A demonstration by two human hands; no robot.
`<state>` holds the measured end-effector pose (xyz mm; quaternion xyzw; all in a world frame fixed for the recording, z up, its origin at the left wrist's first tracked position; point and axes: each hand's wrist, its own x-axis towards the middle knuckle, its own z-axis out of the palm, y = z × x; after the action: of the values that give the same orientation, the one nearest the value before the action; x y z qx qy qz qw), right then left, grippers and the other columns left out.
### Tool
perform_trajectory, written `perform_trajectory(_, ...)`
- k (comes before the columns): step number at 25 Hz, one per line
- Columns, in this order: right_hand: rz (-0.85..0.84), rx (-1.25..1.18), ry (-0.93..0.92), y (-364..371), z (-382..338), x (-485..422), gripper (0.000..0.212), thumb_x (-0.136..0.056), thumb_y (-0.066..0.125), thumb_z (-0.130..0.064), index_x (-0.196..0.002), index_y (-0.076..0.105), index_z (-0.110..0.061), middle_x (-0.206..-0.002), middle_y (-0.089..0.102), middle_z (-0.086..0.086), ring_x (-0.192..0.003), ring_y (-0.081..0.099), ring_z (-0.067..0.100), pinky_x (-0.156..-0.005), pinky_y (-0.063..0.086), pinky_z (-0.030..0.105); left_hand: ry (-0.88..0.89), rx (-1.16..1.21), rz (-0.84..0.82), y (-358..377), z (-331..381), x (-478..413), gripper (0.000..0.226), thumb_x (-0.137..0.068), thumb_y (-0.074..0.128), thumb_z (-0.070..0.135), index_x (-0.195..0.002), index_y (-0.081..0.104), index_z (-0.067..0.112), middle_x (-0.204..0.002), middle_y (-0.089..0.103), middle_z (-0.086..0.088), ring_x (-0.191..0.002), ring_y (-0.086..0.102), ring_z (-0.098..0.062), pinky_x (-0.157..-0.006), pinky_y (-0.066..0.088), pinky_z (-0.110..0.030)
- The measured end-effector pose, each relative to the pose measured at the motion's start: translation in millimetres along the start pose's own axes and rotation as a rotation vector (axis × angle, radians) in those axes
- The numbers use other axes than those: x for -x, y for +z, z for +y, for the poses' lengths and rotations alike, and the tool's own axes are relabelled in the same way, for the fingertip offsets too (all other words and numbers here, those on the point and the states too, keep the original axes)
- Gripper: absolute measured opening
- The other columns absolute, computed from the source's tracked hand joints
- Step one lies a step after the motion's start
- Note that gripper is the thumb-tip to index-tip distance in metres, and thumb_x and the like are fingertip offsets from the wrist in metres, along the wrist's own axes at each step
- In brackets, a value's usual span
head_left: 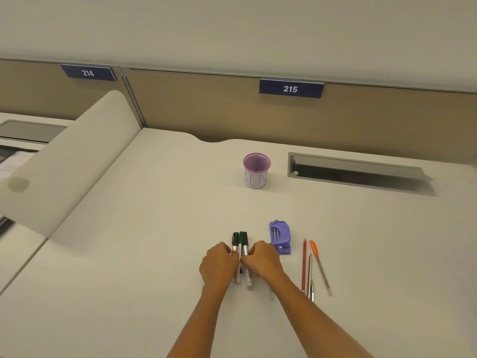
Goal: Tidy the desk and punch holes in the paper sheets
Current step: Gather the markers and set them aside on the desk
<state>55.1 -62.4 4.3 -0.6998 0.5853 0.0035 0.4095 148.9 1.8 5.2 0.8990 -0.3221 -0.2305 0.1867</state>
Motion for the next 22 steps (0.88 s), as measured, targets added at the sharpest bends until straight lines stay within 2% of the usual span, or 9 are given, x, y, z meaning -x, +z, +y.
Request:
perform_trajectory(5, 0.051, 0.003, 0.033, 4.5, -3.1, -5.9, 0.021, -0.075, 0.069, -0.031, -0.076, 0.055, -0.015, -0.06, 0.049, -0.004, -0.053, 0.047, 0.012, -0.047, 0.035, 0.023, -0.009, 0.055, -0.045, -0.6, -0.2, -2.7, 0.022, -0.085, 0.055, 0.027, -0.101, 0.067, 0.019, -0.098, 0.07, 0.0, -0.089, 0.066, -0.021, -0.065, 0.043, -0.025)
perform_trajectory(9, -0.027, -0.089, 0.05, 1.2, -5.7, -12.4, 0.031, -0.077, 0.074, -0.034, -0.061, 0.055, -0.016, -0.057, 0.056, -0.002, -0.053, 0.051, 0.013, -0.053, 0.043, 0.027, -0.059, 0.149, -0.127, 0.8, -4.0, -11.4, 0.021, -0.086, 0.06, 0.033, -0.099, 0.069, 0.018, -0.097, 0.071, -0.001, -0.086, 0.066, -0.023, -0.067, 0.045, -0.027)
perform_trajectory(10, -0.063, -0.119, 0.048, 0.2, -4.9, -14.5, 0.026, -0.077, 0.076, -0.031, -0.064, 0.062, -0.014, -0.061, 0.061, 0.001, -0.057, 0.055, 0.014, -0.058, 0.05, 0.03, -0.074, 0.18, -0.165, 1.4, -5.4, -14.8, 0.021, -0.086, 0.062, 0.034, -0.097, 0.069, 0.017, -0.094, 0.072, -0.003, -0.083, 0.067, -0.023, -0.068, 0.05, -0.029)
perform_trajectory(12, -0.117, -0.195, 0.05, -0.8, -0.5, -17.8, 0.015, -0.076, 0.077, -0.02, -0.085, 0.074, -0.008, -0.082, 0.074, 0.011, -0.073, 0.067, 0.021, -0.078, 0.059, 0.037, -0.106, 0.303, -0.249, 2.2, -8.7, -20.7, 0.021, -0.086, 0.065, 0.032, -0.092, 0.07, 0.012, -0.088, 0.074, -0.007, -0.077, 0.072, -0.025, -0.072, 0.059, -0.036)
perform_trajectory(14, -0.159, -0.268, 0.06, -1.8, 4.1, -20.2, 0.023, -0.076, 0.077, -0.014, -0.097, 0.074, -0.006, -0.097, 0.075, 0.015, -0.087, 0.071, 0.024, -0.087, 0.058, 0.039, -0.137, 0.464, -0.327, 2.4, -12.8, -24.3, 0.023, -0.086, 0.067, 0.027, -0.096, 0.072, 0.007, -0.088, 0.075, -0.012, -0.08, 0.073, -0.025, -0.072, 0.061, -0.037)
perform_trajectory(17, -0.19, -0.361, 0.053, -4.2, 8.8, -19.8, 0.032, -0.074, 0.08, -0.017, -0.104, 0.072, -0.006, -0.101, 0.074, 0.014, -0.096, 0.071, 0.026, -0.09, 0.057, 0.04, -0.166, 0.624, -0.416, 0.2, -16.0, -24.2, 0.025, -0.086, 0.067, 0.02, -0.104, 0.069, 0.003, -0.094, 0.075, -0.016, -0.084, 0.072, -0.024, -0.065, 0.058, -0.03)
perform_trajectory(20, -0.139, -0.41, -0.008, -5.8, 11.1, -13.6, 0.037, -0.075, 0.08, -0.021, -0.107, 0.068, -0.008, -0.1, 0.075, 0.012, -0.093, 0.073, 0.025, -0.088, 0.058, 0.041, -0.142, 0.722, -0.403, -1.1, -15.9, -22.6, 0.023, -0.087, 0.067, 0.013, -0.107, 0.068, 0.002, -0.094, 0.074, -0.017, -0.085, 0.073, -0.027, -0.075, 0.061, -0.036)
perform_trajectory(22, -0.093, -0.467, -0.074, -7.5, 11.3, -4.7, 0.035, -0.08, 0.076, -0.015, -0.113, 0.065, -0.009, -0.1, 0.075, 0.011, -0.092, 0.073, 0.024, -0.088, 0.058, 0.041, -0.057, 0.757, -0.358, -4.6, -15.1, -17.5, 0.023, -0.085, 0.069, 0.014, -0.106, 0.069, 0.004, -0.095, 0.074, -0.013, -0.088, 0.072, -0.026, -0.082, 0.06, -0.038)
